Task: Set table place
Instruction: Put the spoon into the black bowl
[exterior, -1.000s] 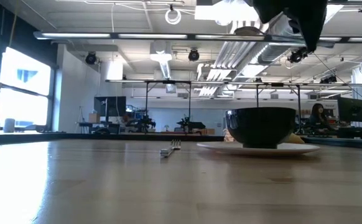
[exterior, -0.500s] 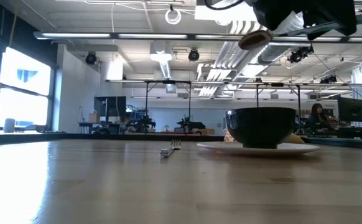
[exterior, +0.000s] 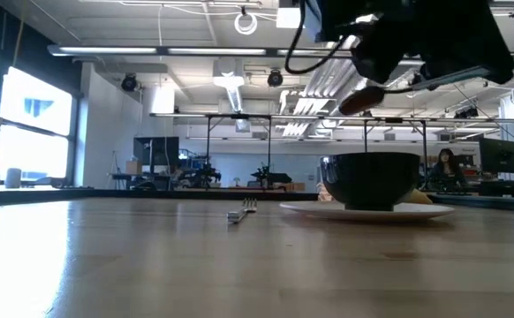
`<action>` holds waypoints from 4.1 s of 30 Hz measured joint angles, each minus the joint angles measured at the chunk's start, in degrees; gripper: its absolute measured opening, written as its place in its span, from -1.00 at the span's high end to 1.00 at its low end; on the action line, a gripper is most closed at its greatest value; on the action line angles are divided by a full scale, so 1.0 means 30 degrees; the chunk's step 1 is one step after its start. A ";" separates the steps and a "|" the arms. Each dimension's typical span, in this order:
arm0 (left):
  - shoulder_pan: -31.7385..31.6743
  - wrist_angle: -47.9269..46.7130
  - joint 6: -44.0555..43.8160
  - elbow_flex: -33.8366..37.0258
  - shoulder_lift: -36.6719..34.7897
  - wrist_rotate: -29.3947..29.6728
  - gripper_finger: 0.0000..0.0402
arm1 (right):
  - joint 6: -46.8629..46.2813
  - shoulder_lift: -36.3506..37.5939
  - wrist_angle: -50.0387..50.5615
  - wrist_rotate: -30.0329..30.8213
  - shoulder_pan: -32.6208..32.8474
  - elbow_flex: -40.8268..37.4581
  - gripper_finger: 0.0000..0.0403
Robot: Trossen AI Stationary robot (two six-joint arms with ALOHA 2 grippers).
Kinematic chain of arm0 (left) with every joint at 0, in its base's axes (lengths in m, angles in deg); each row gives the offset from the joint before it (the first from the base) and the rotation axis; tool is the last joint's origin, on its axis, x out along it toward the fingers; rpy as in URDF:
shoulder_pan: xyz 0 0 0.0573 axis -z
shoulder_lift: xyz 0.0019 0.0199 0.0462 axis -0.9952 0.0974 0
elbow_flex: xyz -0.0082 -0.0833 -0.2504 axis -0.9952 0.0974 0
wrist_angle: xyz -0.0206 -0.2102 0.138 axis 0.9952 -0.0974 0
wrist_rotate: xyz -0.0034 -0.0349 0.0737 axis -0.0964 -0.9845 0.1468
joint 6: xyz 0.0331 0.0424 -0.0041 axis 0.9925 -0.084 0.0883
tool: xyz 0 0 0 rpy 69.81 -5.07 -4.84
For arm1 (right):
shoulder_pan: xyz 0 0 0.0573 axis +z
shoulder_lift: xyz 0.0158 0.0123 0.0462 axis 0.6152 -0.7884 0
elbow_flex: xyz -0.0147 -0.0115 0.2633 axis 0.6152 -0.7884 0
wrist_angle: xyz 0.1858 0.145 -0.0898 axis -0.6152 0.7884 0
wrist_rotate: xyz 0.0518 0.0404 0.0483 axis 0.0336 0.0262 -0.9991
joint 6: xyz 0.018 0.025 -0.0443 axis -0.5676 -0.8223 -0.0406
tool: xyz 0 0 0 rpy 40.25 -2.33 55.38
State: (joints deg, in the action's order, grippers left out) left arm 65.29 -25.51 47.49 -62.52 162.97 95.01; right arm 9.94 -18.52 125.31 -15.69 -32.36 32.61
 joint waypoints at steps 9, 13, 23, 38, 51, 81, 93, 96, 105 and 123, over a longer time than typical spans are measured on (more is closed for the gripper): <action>0.0000 -0.0007 0.0000 0.0000 0.0000 0.0000 0.12 | 0.2457 -0.1236 0.0567 0.1134 -0.0402 -0.0022 0.99; 0.0000 -0.0004 0.0000 0.0000 0.0000 -0.0007 0.12 | 0.2818 -0.1239 0.0584 0.2059 -0.1196 -0.0022 0.99; 0.0000 -0.0241 -0.0007 0.0007 0.0000 -0.0058 0.12 | 0.3532 -0.1239 0.0585 0.2090 -0.2080 -0.0022 0.99; 0.0000 -0.0197 -0.0036 0.0007 0.0007 -0.0051 0.12 | 0.3515 -0.1108 0.0617 0.2030 -0.1443 -0.3083 0.99; 0.0000 -0.0182 -0.0073 0.0007 0.0007 -0.0007 0.12 | 0.2934 -0.1181 -0.0123 0.2818 -0.2025 -0.2725 0.99; 0.0006 0.0233 -0.0007 0.0007 0.0007 0.0000 0.12 | 0.2557 -0.3014 0.0573 0.0393 -0.1946 0.0510 0.99; 0.0006 0.0211 0.0385 0.0007 0.0007 0.0000 0.12 | 0.3093 -0.2833 0.0591 0.0852 -0.1814 0.0510 0.99; 0.0000 0.0211 0.0419 0.0007 0.0007 0.0000 0.12 | 0.3196 -0.2813 0.0587 0.0863 -0.1861 0.0510 0.99; 0.0000 0.0202 0.0430 0.0007 0.0007 0.0000 0.12 | 0.3513 -0.2808 0.0586 0.0883 -0.2261 0.0488 0.99; 0.0000 0.0189 0.0427 0.0007 0.0007 0.0000 0.12 | -0.1257 0.2540 0.0552 0.0567 -0.2225 -0.0481 1.00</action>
State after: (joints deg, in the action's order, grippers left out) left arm 65.29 -24.94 48.77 -62.50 162.99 95.01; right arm 6.17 -10.90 126.97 -13.99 -39.03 31.16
